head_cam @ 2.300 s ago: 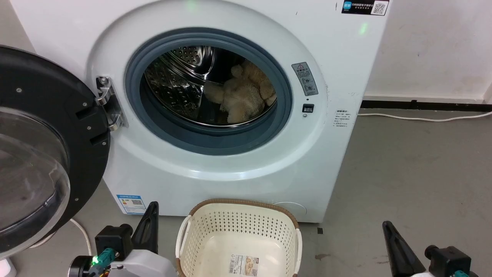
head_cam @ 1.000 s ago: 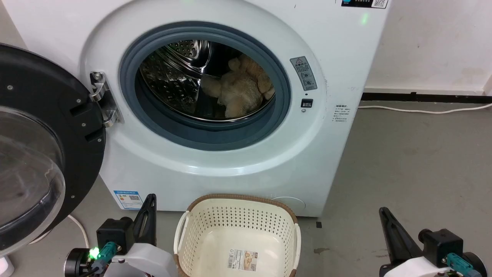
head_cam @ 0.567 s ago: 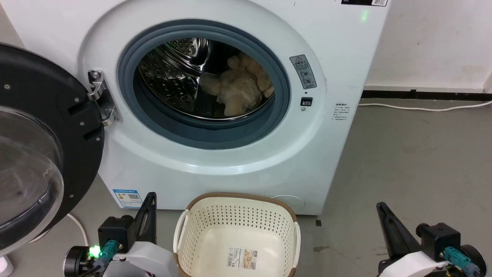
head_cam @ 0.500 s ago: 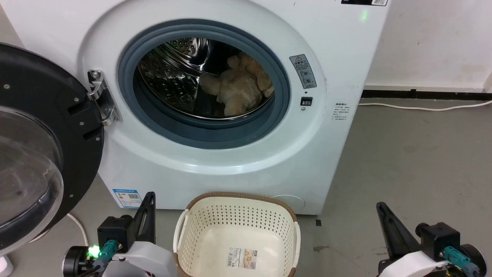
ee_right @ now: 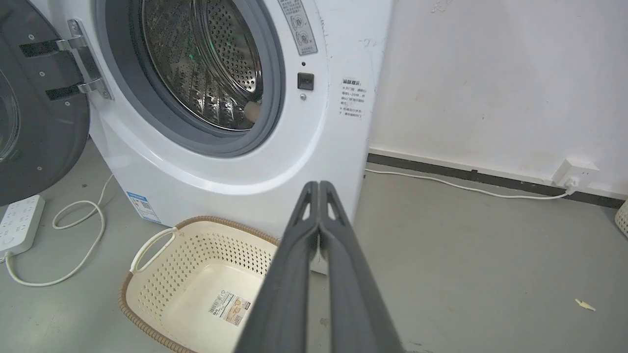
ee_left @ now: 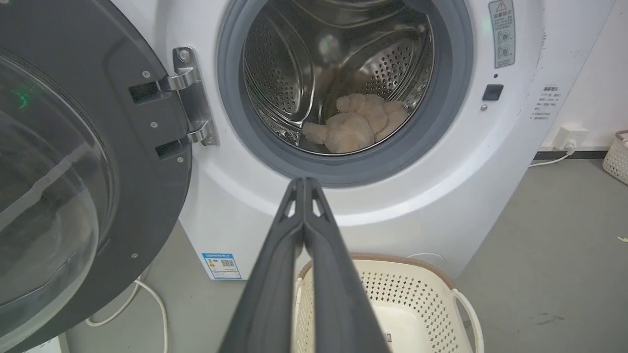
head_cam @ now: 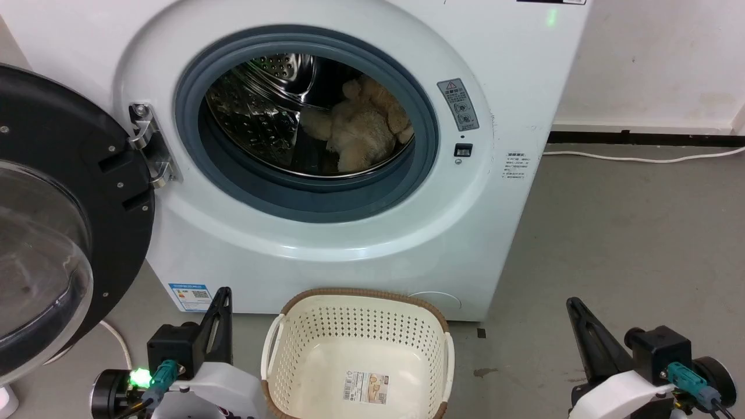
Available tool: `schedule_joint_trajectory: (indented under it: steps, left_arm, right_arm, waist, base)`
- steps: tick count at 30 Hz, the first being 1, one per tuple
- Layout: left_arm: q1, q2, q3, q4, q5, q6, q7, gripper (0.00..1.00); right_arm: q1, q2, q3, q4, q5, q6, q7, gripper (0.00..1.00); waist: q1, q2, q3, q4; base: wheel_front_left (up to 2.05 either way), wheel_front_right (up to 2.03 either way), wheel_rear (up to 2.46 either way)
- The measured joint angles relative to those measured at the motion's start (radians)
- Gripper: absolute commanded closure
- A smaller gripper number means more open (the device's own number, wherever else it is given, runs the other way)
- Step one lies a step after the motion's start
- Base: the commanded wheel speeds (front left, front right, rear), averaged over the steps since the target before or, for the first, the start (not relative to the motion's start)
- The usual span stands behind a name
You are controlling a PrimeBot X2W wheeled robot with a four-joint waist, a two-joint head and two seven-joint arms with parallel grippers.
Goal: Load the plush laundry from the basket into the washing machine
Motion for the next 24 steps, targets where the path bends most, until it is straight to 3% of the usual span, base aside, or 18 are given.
schedule_joint_trajectory:
  steps: [24]
  left_arm:
    - [0.000, -0.024, 0.026, -0.011, 0.043, -0.009, 0.016, 1.00]
  right_arm:
    - [-0.017, 0.000, 0.000, -0.010, -0.017, 0.000, 0.018, 1.00]
  waist:
    - [0.0000, 0.0000, 0.006, -0.002]
  base:
    - [0.00, 0.00, 0.00]
